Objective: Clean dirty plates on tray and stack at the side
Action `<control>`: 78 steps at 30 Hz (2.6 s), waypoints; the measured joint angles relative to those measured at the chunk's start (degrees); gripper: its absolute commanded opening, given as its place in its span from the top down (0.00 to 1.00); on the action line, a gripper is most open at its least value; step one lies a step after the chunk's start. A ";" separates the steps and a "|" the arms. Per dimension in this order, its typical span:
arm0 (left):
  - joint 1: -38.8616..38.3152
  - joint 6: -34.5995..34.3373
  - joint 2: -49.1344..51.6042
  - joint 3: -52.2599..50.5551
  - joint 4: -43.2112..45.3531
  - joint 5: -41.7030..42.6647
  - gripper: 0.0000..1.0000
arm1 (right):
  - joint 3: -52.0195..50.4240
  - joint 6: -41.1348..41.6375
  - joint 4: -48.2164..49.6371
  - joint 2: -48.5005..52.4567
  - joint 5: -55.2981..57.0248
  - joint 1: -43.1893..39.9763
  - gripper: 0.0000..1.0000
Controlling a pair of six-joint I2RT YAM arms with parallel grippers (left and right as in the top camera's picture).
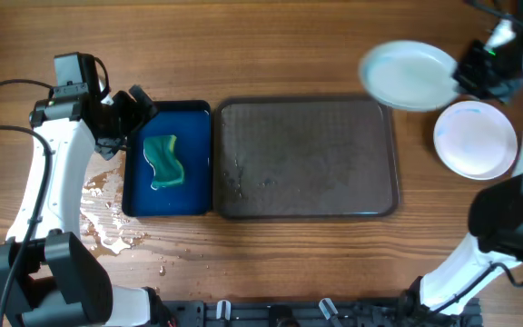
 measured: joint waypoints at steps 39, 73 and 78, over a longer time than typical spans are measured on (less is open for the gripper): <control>0.00 -0.02 0.00 0.00 -0.90 0.00 0.00 | -35.30 5.51 29.20 -0.17 -0.02 -24.09 0.89; -27.52 21.55 -5.81 6.73 -6.49 -13.42 0.00 | -33.22 -21.97 26.82 -40.63 0.83 31.52 0.37; -31.87 21.94 -15.10 10.73 -11.28 -16.98 0.00 | -33.22 -22.32 23.93 -48.30 5.33 36.30 0.35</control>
